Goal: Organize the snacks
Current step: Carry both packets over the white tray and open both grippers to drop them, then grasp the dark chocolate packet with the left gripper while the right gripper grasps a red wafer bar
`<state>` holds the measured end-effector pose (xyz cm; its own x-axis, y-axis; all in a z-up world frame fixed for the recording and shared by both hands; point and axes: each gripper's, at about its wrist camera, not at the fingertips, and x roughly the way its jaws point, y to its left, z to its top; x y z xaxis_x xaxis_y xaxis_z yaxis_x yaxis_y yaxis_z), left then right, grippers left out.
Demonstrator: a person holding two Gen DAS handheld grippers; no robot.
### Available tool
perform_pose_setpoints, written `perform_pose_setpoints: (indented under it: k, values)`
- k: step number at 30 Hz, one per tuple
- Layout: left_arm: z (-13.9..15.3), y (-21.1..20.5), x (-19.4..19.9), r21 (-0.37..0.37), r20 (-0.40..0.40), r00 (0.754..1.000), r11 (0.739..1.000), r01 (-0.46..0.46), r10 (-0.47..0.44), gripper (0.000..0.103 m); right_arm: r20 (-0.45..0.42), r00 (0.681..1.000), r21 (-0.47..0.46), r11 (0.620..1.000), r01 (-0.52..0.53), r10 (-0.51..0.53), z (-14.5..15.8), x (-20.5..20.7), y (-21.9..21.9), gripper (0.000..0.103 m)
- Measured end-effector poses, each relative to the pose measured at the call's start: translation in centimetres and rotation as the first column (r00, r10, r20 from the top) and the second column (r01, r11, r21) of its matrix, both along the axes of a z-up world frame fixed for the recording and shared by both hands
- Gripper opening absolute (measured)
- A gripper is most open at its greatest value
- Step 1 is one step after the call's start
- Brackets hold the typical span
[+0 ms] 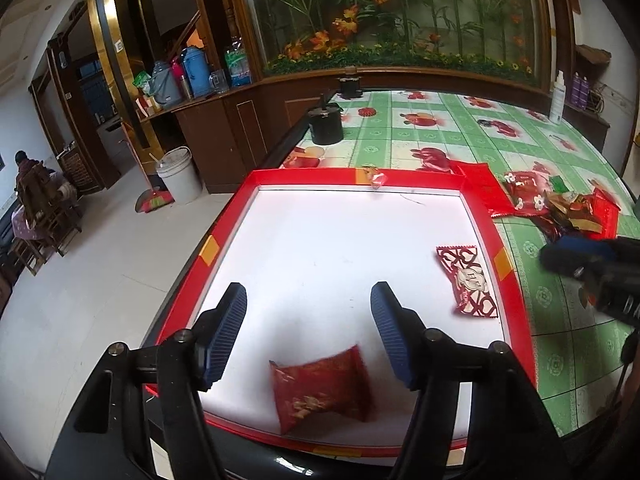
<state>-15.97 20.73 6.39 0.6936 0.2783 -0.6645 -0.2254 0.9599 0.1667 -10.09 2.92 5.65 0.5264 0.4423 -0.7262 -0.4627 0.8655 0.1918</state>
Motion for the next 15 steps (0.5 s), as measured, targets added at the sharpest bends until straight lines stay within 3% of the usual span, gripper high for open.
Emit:
perform_pose_setpoints:
  k: [4,8,15]
  values:
    - [0.1,-2.0,0.6,0.007,-0.006,0.998,0.998,0.059,-0.059,0.064,0.005,0.993,0.014,0.992,0.122,-0.122,-0.1,0.8,-5.6,0.040]
    - [0.4,-5.6,1.1,0.019,-0.004,0.989,0.989,0.149,-0.149,0.074,0.018,0.971,0.030,0.971,0.238,-0.239,0.2,1.3,-11.1,0.040]
    - [0.6,-12.1,1.8,0.041,-0.038,0.945,0.945,0.325,-0.323,0.074,-0.006,0.918,0.052,0.917,0.396,-0.397,-0.5,1.9,-19.5,0.045]
